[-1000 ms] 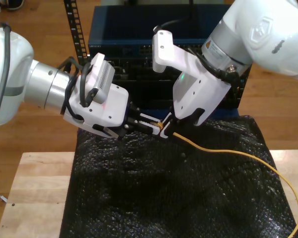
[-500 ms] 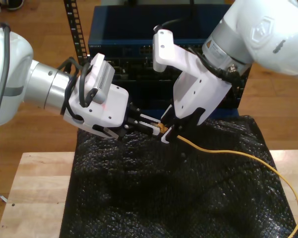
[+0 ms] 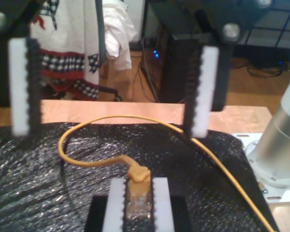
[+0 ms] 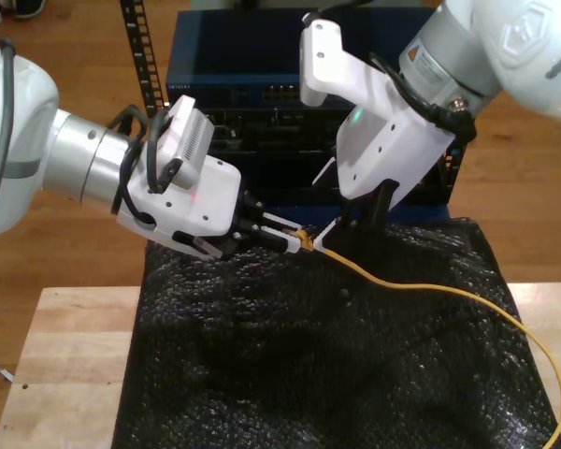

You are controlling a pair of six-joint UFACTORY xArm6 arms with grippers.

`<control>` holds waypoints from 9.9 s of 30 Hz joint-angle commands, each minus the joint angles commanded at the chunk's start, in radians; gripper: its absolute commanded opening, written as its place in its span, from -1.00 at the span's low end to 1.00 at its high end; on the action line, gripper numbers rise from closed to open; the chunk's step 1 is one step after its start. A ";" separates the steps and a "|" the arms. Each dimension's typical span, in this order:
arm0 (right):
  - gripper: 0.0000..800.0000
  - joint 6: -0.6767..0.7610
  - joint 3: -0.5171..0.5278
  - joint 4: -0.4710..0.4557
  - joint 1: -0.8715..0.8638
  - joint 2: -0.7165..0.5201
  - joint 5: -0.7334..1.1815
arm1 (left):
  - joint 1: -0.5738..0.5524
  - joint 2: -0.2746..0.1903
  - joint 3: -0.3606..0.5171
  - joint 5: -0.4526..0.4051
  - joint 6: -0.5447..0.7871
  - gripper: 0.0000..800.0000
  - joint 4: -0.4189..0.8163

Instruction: Grab the cable and plug it in

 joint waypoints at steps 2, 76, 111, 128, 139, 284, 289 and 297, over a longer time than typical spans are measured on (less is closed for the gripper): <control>0.93 0.000 -0.023 0.014 -0.003 0.009 0.000 | 0.006 0.000 -0.002 0.020 -0.025 -0.99 -0.005; 0.99 -0.374 0.249 0.021 0.298 -0.385 -0.499 | 0.236 0.318 -0.044 0.628 -0.275 -0.99 -0.284; 0.52 -0.433 0.371 0.023 0.390 -0.414 -0.755 | 0.255 0.390 -0.048 0.778 -0.385 -0.97 -0.348; -0.05 -0.425 0.387 0.028 0.390 -0.414 -0.792 | 0.253 0.399 -0.049 0.812 -0.382 -0.94 -0.361; -0.05 -0.425 0.393 0.041 0.402 -0.414 -0.790 | 0.252 0.399 -0.049 0.833 -0.382 -0.93 -0.388; -1.00 -0.127 0.285 0.034 -0.048 -0.302 -0.583 | 0.388 0.196 -0.221 0.505 -0.404 1.00 -0.038; -1.00 -0.095 0.281 0.029 -0.048 -0.290 -0.575 | 0.437 0.180 -0.250 0.505 -0.347 1.00 0.038; -1.00 -0.089 0.282 0.029 -0.051 -0.278 -0.543 | 0.545 0.178 -0.276 0.497 -0.247 1.00 0.169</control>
